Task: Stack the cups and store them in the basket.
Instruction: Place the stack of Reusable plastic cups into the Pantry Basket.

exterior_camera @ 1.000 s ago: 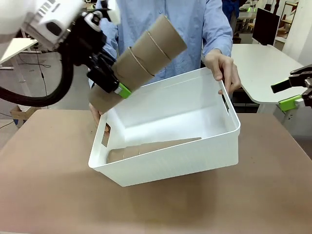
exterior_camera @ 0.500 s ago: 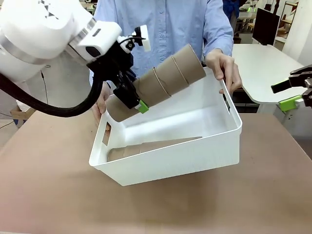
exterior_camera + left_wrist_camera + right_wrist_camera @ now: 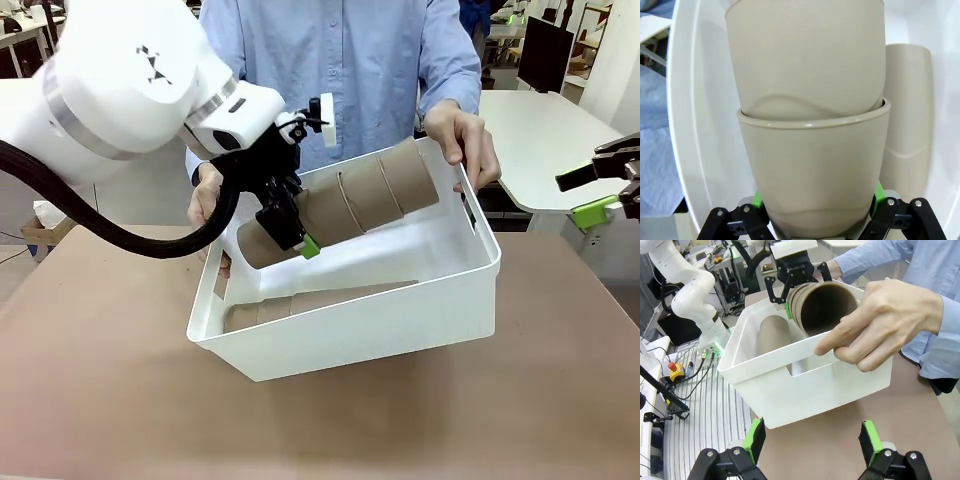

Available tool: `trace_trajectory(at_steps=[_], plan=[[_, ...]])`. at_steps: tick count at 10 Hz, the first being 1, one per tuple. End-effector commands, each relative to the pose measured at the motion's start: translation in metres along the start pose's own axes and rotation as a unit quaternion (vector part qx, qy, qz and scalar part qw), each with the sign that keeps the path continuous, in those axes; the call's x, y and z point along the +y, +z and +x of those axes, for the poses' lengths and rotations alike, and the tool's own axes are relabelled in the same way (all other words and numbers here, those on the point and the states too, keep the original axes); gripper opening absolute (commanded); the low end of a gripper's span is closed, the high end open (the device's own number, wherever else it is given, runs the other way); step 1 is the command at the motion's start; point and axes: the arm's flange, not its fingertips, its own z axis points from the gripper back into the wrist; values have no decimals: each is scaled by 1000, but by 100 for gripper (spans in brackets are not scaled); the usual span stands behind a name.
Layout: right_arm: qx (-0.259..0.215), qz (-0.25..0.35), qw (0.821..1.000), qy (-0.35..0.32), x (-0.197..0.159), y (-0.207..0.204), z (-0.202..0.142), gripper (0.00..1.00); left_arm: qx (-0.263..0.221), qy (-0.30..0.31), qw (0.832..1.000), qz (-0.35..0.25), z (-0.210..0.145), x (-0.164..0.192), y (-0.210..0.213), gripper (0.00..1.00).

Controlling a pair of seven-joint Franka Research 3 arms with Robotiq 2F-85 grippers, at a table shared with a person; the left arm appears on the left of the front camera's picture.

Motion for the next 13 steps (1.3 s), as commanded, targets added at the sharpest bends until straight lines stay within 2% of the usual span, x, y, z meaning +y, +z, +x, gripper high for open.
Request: trace_trajectory(at_steps=[1,8,11,12,13], plan=[[-9,2,1000,12,-3,1,1,100,8,-23,1000,8,5,14,-6,85],[-9,2,1000,12,-3,1,1,100,3,-31,1000,-1,3,30,-57,85],[-9,2,1000,12,-3,1,1,100,-5,-36,999,20,3,28,-68,85],[-9,2,1000,12,-3,1,1,100,-9,-36,999,28,2,29,-69,100],[-9,2,1000,12,-3,1,1,100,-7,-39,999,22,2,27,-69,100]])
